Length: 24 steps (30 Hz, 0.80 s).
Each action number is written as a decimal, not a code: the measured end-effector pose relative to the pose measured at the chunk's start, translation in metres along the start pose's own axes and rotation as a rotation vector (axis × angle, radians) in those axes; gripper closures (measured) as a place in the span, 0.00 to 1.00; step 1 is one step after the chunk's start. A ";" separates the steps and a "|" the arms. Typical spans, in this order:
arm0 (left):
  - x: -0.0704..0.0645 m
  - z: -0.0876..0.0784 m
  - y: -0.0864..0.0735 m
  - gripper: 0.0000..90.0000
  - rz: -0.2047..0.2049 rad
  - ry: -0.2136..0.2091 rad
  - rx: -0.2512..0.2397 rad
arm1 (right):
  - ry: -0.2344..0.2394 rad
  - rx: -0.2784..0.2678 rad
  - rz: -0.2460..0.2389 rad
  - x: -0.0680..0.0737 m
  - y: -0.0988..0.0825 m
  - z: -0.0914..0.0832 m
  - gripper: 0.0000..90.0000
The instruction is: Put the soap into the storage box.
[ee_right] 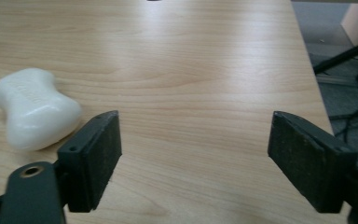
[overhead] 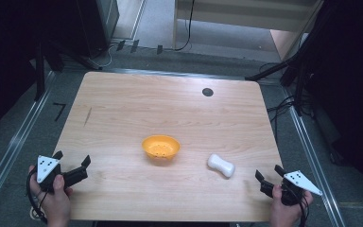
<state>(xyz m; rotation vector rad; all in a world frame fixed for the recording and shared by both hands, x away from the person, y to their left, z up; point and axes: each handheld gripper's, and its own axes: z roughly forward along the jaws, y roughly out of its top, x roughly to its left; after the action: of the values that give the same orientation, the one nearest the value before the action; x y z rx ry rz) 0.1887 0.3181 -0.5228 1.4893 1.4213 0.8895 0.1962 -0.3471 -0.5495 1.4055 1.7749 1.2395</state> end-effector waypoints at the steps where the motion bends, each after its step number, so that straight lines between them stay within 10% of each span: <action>1: 0.000 0.000 0.000 0.02 0.000 -0.002 0.004 | 0.014 -0.004 -0.003 0.000 0.000 0.000 0.22; 11: -0.001 0.003 0.001 0.02 0.026 -0.025 0.025 | 0.048 0.050 -0.054 0.005 0.002 0.004 0.21; 24: 0.001 0.002 0.001 0.02 0.010 -0.050 0.031 | 0.215 0.359 -0.268 0.026 0.033 0.023 0.17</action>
<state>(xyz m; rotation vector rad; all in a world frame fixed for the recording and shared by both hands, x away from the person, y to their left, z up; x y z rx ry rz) 0.1916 0.3190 -0.5225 1.5321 1.3983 0.8346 0.2220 -0.3140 -0.5263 1.1946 2.3390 0.9929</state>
